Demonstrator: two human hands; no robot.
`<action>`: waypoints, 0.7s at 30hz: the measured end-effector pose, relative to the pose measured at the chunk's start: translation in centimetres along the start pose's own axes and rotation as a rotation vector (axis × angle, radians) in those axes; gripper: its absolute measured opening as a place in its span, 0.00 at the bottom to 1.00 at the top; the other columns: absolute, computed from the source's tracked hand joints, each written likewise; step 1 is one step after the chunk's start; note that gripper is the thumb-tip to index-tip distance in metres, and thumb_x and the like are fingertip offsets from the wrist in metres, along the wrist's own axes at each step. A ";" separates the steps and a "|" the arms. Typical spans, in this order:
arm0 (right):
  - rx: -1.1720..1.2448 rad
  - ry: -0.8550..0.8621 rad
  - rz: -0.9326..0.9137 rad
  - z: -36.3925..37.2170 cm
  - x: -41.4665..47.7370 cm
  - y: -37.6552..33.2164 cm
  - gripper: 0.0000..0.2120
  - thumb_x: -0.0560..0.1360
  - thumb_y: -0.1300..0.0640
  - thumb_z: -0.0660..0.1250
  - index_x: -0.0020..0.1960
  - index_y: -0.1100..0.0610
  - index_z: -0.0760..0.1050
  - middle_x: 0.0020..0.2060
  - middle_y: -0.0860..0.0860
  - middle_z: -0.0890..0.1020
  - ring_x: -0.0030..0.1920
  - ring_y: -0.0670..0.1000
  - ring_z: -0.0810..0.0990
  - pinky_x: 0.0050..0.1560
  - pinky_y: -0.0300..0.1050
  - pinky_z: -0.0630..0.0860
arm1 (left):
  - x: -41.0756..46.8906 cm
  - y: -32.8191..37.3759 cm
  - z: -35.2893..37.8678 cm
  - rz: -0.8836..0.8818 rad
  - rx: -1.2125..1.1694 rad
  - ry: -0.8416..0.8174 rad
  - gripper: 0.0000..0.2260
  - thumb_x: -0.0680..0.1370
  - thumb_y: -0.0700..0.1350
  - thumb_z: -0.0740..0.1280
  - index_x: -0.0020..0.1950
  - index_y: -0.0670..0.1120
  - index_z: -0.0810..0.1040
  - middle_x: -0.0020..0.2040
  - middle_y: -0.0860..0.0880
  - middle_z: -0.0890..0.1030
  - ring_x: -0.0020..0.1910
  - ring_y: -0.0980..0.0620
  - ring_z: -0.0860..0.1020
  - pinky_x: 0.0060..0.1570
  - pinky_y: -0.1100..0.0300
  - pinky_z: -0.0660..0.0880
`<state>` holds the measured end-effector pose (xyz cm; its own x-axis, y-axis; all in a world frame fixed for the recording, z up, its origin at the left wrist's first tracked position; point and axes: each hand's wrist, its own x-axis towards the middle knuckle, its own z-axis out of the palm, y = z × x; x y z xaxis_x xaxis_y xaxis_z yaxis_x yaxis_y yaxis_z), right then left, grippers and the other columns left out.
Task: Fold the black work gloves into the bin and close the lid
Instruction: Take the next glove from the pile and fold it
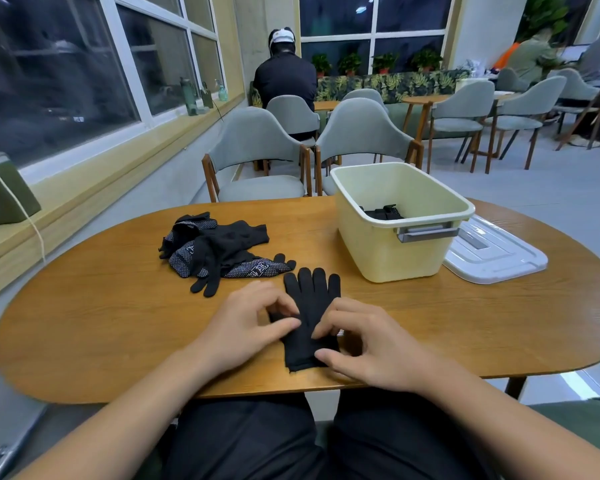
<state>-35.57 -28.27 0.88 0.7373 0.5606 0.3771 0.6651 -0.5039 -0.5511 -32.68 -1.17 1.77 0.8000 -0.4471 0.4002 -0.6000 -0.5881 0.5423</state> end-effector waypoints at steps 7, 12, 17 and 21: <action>-0.060 -0.071 -0.003 -0.2 -0.6 0.5 0.14 0.77 0.42 0.77 0.59 0.46 0.83 0.53 0.39 0.77 0.56 0.46 0.76 0.55 0.43 0.75 | -2.4 1.4 0.6 0.096 -0.065 -0.134 0.05 0.76 0.55 0.81 0.49 0.57 0.88 0.49 0.59 0.83 0.53 0.52 0.81 0.52 0.54 0.78; -0.127 -0.064 -0.025 0.2 -0.5 0.3 0.13 0.78 0.42 0.74 0.59 0.47 0.83 0.53 0.39 0.76 0.55 0.45 0.76 0.53 0.47 0.77 | -2.7 1.4 0.9 0.134 0.009 -0.136 0.06 0.77 0.51 0.80 0.51 0.55 0.87 0.51 0.61 0.82 0.54 0.55 0.81 0.53 0.56 0.79; -0.174 -0.055 -0.031 0.4 -0.4 0.3 0.14 0.79 0.42 0.72 0.60 0.47 0.82 0.52 0.40 0.76 0.54 0.43 0.75 0.52 0.45 0.77 | -2.8 1.4 1.4 0.128 0.045 -0.079 0.06 0.77 0.47 0.77 0.53 0.54 0.86 0.48 0.61 0.83 0.48 0.57 0.82 0.47 0.62 0.79; -0.139 -0.032 0.003 0.7 0.2 0.4 0.11 0.80 0.45 0.72 0.60 0.46 0.81 0.50 0.39 0.79 0.53 0.42 0.77 0.53 0.45 0.77 | -2.4 1.2 1.4 0.021 -0.025 -0.037 0.08 0.78 0.45 0.77 0.55 0.56 0.86 0.45 0.59 0.83 0.46 0.54 0.82 0.47 0.68 0.75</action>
<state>-35.25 -27.88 0.22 0.7363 0.5789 0.3504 0.6748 -0.5902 -0.4430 -35.33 -1.75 0.45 0.7859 -0.4844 0.3843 -0.6162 -0.5615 0.5523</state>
